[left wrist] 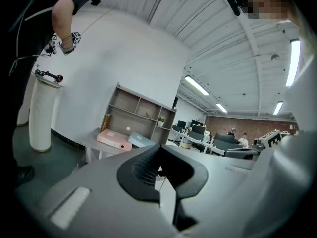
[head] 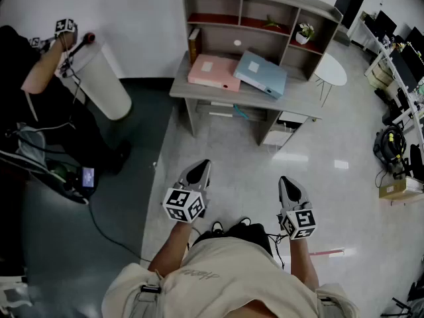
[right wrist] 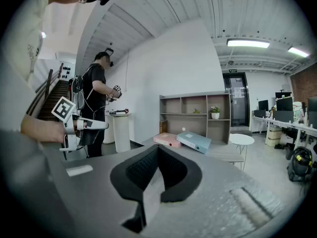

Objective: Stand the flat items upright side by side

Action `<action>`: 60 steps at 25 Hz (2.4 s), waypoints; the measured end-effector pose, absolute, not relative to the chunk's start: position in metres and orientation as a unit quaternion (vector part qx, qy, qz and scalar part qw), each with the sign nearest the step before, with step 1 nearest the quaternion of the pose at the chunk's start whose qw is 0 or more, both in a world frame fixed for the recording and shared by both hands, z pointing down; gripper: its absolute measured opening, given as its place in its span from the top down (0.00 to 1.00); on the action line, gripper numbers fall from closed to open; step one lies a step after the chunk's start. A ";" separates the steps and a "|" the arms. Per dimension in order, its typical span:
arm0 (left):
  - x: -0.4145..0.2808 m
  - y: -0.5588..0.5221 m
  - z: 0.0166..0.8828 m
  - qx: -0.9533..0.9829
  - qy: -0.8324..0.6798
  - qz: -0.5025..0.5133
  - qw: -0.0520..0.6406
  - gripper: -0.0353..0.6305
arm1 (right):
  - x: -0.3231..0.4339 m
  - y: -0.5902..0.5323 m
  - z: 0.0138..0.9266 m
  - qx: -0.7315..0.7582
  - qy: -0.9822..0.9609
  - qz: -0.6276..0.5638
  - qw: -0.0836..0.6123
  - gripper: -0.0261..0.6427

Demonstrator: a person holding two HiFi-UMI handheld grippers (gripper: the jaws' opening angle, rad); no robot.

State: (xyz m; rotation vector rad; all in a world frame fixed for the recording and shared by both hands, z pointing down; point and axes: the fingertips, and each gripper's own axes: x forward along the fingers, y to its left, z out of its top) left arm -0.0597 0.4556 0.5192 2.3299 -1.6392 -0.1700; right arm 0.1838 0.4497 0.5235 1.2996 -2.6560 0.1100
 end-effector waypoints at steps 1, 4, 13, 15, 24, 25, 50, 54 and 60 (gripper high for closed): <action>-0.061 0.457 0.519 0.808 -0.570 -0.052 0.141 0.93 | 0.184 0.451 0.521 0.435 -0.895 0.036 0.092 0.96; -0.060 0.456 0.517 0.810 -0.571 -0.037 0.132 0.93 | 0.186 0.449 0.516 0.433 -0.896 0.037 0.093 0.96; -0.032 0.452 0.506 0.847 -0.514 -0.051 0.130 0.93 | 0.183 0.446 0.495 0.456 -0.889 0.009 0.043 0.96; -0.037 0.447 0.502 0.848 -0.513 -0.045 0.123 0.93 | 0.175 0.440 0.493 0.457 -0.889 0.010 0.036 0.96; -0.048 0.439 0.511 0.847 -0.513 -0.031 0.140 0.74 | 0.161 0.430 0.497 0.456 -0.888 0.020 0.051 0.71; -0.049 0.438 0.514 0.846 -0.512 -0.033 0.142 0.68 | 0.161 0.429 0.500 0.459 -0.886 0.020 0.056 0.66; 0.004 0.321 0.503 0.865 -0.483 0.043 0.131 0.61 | 0.191 0.304 0.526 0.445 -0.891 0.065 0.059 0.58; 0.034 0.295 0.500 0.871 -0.468 0.054 0.137 0.61 | 0.210 0.277 0.527 0.445 -0.891 0.067 0.056 0.58; 0.067 0.263 0.496 0.875 -0.467 0.070 0.110 0.61 | 0.230 0.239 0.535 0.440 -0.893 0.087 0.038 0.57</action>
